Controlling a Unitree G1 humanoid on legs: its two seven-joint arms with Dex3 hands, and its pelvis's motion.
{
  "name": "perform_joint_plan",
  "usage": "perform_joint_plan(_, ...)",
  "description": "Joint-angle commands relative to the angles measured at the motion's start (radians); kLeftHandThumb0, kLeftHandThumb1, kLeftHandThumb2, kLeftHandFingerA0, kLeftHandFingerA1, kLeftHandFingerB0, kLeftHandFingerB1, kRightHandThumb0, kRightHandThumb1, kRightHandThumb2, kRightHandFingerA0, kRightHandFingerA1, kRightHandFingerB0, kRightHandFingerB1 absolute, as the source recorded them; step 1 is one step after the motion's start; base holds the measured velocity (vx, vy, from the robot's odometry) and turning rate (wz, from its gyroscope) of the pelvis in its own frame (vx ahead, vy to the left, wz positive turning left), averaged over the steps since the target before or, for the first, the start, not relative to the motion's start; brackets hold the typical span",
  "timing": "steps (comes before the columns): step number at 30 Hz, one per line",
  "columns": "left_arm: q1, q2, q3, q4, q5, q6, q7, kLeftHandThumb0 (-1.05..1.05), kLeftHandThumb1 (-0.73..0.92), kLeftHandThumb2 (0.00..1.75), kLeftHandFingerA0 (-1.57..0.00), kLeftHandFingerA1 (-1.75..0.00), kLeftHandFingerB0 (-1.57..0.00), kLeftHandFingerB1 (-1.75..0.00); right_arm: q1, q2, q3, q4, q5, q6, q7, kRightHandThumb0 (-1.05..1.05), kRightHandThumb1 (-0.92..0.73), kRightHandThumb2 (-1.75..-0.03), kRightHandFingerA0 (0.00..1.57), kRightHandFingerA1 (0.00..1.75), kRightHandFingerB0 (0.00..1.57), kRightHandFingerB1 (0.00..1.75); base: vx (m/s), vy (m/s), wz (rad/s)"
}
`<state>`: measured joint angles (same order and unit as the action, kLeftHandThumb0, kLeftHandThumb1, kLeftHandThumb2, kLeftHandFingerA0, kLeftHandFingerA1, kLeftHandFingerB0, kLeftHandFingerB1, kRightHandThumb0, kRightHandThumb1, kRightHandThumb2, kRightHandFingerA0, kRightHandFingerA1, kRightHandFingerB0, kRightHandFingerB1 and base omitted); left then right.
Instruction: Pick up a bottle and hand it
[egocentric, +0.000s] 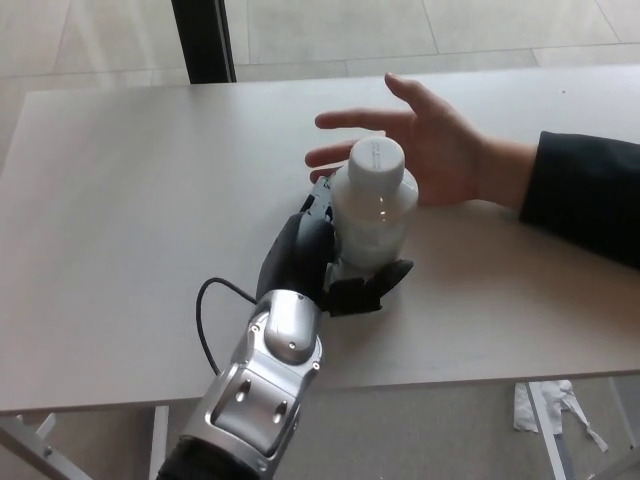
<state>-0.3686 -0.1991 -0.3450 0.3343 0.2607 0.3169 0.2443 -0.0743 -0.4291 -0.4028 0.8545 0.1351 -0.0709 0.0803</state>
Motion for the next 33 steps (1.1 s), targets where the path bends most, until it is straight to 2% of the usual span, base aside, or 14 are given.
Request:
perform_joint_plan(1,0.008,-0.067,0.021,0.119,0.115,-0.143,0.346,-0.18,0.89,0.75,-0.94,-1.66,-0.20,-0.37,-0.037,-0.008,0.003,-0.007,-0.001,-0.029,-0.024,-0.73,-0.55,-0.57,1.08,0.81,0.42,0.64,0.00,0.000,0.00)
perform_joint_plan(3,0.016,-0.080,0.029,0.127,0.105,-0.176,0.360,-0.06,0.86,0.68,-0.83,-1.68,-0.75,-0.74,-0.038,0.001,-0.008,-0.016,0.015,-0.029,-0.016,-0.71,-0.56,-0.57,1.12,1.02,0.43,0.64,0.00,0.000,0.00)
perform_joint_plan(4,0.018,-0.081,0.027,0.130,0.108,-0.176,0.364,-0.04,0.86,0.76,-0.81,-1.72,-0.74,-1.27,-0.038,0.001,-0.007,-0.014,0.013,-0.036,-0.014,-0.71,-0.53,-0.58,1.16,1.19,0.44,0.65,0.00,0.000,0.00)
perform_joint_plan(8,0.027,-0.085,0.034,0.160,0.102,-0.225,0.380,-0.08,0.85,0.93,-0.83,-1.75,-0.60,-1.75,-0.036,-0.001,-0.004,-0.016,0.009,-0.032,-0.013,-0.71,-0.42,-0.88,1.12,1.03,0.41,0.66,0.00,0.000,0.00)
perform_joint_plan(9,0.033,-0.083,0.039,0.161,0.093,-0.240,0.377,-0.13,0.87,0.87,-0.84,-1.75,-0.61,-1.74,-0.037,-0.001,-0.002,-0.015,0.003,-0.030,-0.023,-0.70,-0.57,-0.57,1.11,1.09,0.43,0.63,0.00,0.000,0.00)
perform_joint_plan(15,0.044,-0.054,0.050,0.146,0.066,-0.291,0.332,-0.13,0.80,1.02,-0.82,-1.75,-0.58,-1.75,-0.034,-0.002,-0.017,-0.009,0.018,-0.036,-0.009,-0.66,-0.56,-0.57,1.05,0.85,0.44,0.61,0.00,0.000,0.00)
perform_joint_plan(17,0.011,-0.019,0.055,0.106,0.060,-0.247,0.258,-0.15,0.75,0.98,-0.83,-1.75,-0.57,-1.72,-0.034,0.000,-0.007,-0.009,0.003,-0.042,-0.022,-0.68,-0.42,-0.87,1.21,1.24,0.42,0.66,0.00,0.000,0.00)
perform_joint_plan(19,-0.016,-0.005,0.061,0.085,0.057,-0.215,0.222,-0.13,0.72,1.01,-0.85,-1.75,-0.61,-1.70,-0.033,0.001,-0.004,-0.016,0.000,-0.036,-0.025,-0.67,-0.42,-0.88,1.03,1.02,0.44,0.66,0.00,0.000,0.00)
perform_joint_plan(23,-0.059,0.018,0.072,0.079,0.047,-0.214,0.173,-0.12,0.72,1.02,-0.86,-1.75,-0.62,-1.72,-0.032,-0.005,0.010,-0.021,-0.011,-0.027,-0.024,-0.66,-0.57,-0.59,1.03,1.37,0.42,0.62,0.00,0.000,0.00)
perform_joint_plan(25,-0.157,0.037,0.110,0.060,0.008,-0.132,0.091,-0.16,0.56,1.21,-1.15,-1.49,-0.98,-1.37,-0.040,-0.007,0.012,-0.012,-0.009,-0.029,-0.018,-0.67,-0.56,-0.57,1.10,1.23,0.43,0.61,0.00,0.000,0.00)
perform_joint_plan(26,-0.180,0.043,0.113,0.059,0.007,-0.112,0.073,-0.07,0.55,1.22,-0.85,-1.75,-0.71,-1.70,-0.041,-0.009,0.013,-0.014,-0.009,-0.017,-0.017,-0.68,-0.53,-0.60,1.09,1.45,0.42,0.63,0.00,0.000,0.00)
perform_joint_plan(28,-0.220,0.052,0.119,0.081,0.005,-0.113,0.048,-0.06,0.52,1.21,-0.86,-1.75,-0.78,-1.61,-0.044,-0.010,0.013,-0.013,-0.006,-0.023,-0.011,-0.68,-0.42,-0.85,1.12,1.33,0.40,0.66,0.00,0.000,0.00)
perform_joint_plan(29,-0.230,0.052,0.118,0.084,0.009,-0.103,0.041,-0.10,0.51,1.16,-1.19,-1.41,-1.02,-1.28,-0.042,-0.008,0.013,-0.020,-0.002,-0.019,-0.006,-0.65,-0.57,-0.57,1.08,1.40,0.42,0.65,0.00,0.000,0.00)
perform_joint_plan(33,-0.252,0.046,0.115,0.106,0.011,-0.087,0.022,-0.12,0.55,1.09,-0.88,-1.69,-0.81,-1.49,-0.043,-0.008,0.016,-0.020,-0.005,-0.024,-0.010,-0.67,-0.54,-0.63,1.10,1.58,0.41,0.69,0.00,0.000,0.00)
